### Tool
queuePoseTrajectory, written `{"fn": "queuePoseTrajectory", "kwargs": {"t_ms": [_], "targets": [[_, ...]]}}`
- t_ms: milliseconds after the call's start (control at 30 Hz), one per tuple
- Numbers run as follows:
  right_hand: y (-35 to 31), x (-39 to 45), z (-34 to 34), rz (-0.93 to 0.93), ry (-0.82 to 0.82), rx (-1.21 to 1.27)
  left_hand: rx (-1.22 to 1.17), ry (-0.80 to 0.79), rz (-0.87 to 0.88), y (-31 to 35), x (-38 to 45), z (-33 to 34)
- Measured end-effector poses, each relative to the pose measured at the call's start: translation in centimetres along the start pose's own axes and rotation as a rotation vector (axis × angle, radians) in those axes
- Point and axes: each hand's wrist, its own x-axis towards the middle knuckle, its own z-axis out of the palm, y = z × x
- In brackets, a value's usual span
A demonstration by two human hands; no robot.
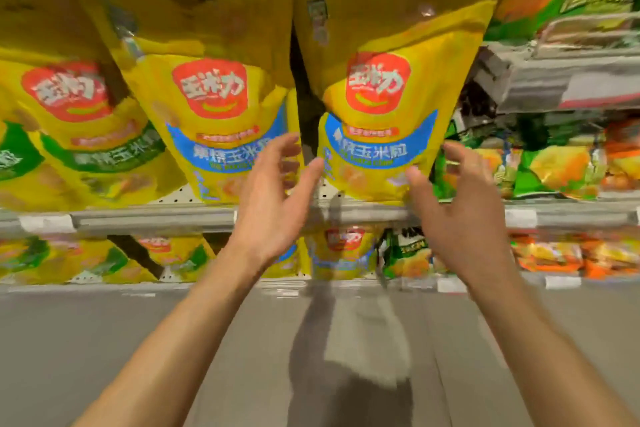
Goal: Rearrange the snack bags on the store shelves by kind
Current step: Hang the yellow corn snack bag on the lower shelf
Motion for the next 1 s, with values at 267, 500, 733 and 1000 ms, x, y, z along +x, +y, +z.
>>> {"fn": "queuePoseTrajectory", "kwargs": {"t_ms": [267, 500, 733, 1000], "targets": [[0.7, 2.2, 3.1, 0.097, 0.073, 0.318, -0.148, -0.025, -0.015, -0.5, 4.3, 5.9], [0.6, 4.8, 2.7, 0.161, -0.051, 0.533, -0.311, -0.024, -0.162, 2.0, 7.1, 6.9], [2.3, 6.1, 1.3, 0.208, -0.119, 0.633, -0.334, -0.051, -0.08, 2.3, 6.6, 6.6], [1.7, 5.3, 1.8, 0.216, -0.096, 0.564, -0.247, 0.067, -0.073, 1.6, 4.7, 6.9]]}}
